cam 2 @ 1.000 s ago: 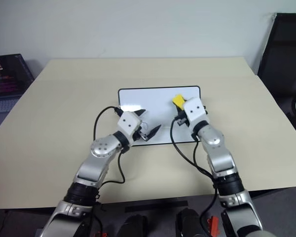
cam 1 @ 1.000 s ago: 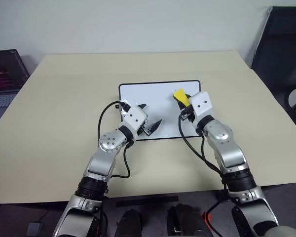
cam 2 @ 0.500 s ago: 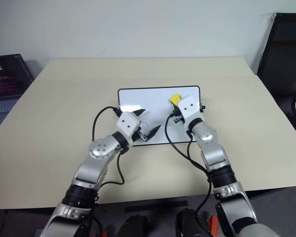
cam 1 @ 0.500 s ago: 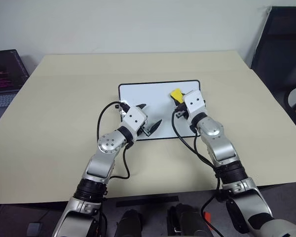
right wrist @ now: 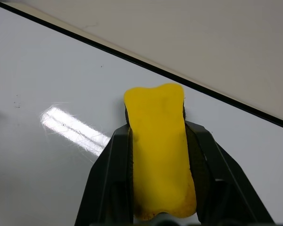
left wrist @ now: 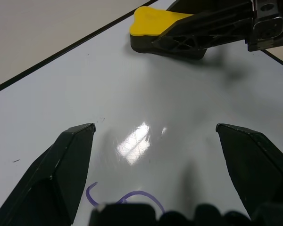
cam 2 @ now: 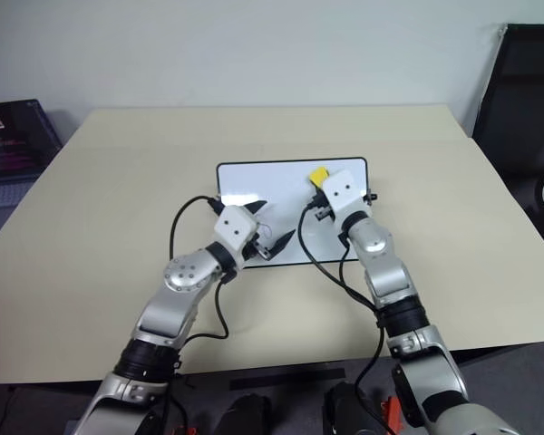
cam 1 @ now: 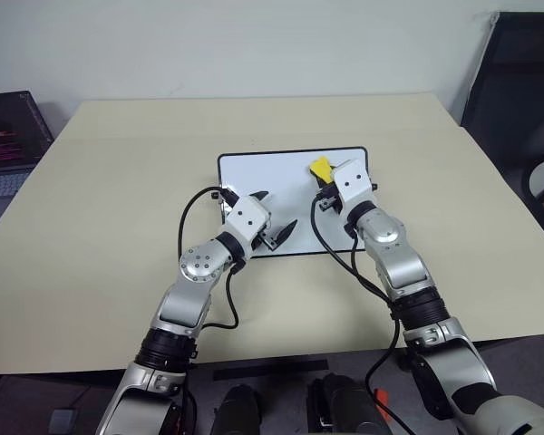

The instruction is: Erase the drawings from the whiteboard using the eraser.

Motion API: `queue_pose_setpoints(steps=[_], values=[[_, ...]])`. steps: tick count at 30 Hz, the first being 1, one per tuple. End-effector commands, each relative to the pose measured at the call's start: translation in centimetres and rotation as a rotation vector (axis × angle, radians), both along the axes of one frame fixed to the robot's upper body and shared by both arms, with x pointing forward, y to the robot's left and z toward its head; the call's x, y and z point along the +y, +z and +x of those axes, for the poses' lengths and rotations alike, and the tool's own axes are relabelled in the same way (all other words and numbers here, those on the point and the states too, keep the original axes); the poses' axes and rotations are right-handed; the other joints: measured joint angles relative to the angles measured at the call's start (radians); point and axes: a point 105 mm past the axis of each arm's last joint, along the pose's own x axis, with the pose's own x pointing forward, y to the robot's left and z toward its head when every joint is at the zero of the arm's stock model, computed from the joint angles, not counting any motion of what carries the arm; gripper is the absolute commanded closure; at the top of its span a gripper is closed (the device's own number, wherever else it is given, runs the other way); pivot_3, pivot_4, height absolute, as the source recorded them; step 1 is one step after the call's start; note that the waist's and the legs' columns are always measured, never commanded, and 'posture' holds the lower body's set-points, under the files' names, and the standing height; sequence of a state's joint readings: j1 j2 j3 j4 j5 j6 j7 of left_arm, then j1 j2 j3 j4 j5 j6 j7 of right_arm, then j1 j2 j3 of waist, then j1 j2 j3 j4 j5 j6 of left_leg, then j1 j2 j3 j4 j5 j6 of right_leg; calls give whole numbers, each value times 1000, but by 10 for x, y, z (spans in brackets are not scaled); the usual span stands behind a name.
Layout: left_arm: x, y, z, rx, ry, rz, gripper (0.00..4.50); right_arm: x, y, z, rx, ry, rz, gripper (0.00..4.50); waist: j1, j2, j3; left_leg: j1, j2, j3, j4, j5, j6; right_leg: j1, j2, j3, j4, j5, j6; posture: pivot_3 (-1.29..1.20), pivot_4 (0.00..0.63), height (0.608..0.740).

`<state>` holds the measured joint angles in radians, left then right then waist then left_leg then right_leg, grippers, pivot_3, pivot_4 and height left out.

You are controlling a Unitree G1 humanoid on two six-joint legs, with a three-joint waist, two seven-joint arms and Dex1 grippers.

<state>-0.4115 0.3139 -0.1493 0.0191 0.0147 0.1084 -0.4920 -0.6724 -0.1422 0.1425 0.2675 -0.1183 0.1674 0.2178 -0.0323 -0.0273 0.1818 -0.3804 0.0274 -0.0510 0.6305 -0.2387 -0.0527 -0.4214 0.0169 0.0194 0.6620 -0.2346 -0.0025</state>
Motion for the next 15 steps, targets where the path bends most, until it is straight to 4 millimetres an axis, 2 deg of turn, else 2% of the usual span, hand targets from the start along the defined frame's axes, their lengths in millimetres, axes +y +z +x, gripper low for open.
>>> queue_pose_setpoints(steps=[1, 8, 15], values=[[0, 13, -3, -45, -2, -17, 0, -3, -3, -4, 13, 1, -16, 3330, 1, 0, 0, 0, 0, 0, 0, 0, 0, 0, 0, 0, 0, 0, 0, 0, 150, 740], [2, 14, -1, -47, 10, -18, 0, -11, -22, -20, 70, 4, -41, 3330, 1, 0, 0, 0, 0, 0, 0, 0, 0, 0, 0, 0, 0, 0, 0, 0, 150, 740], [-2, 13, -1, -45, 1, -21, 0, -14, -18, -24, 65, -10, -24, 3330, 1, 0, 0, 1, 0, 0, 1, 0, 0, 1, 0, 0, 1, 0, 0, 0, 150, 740]])
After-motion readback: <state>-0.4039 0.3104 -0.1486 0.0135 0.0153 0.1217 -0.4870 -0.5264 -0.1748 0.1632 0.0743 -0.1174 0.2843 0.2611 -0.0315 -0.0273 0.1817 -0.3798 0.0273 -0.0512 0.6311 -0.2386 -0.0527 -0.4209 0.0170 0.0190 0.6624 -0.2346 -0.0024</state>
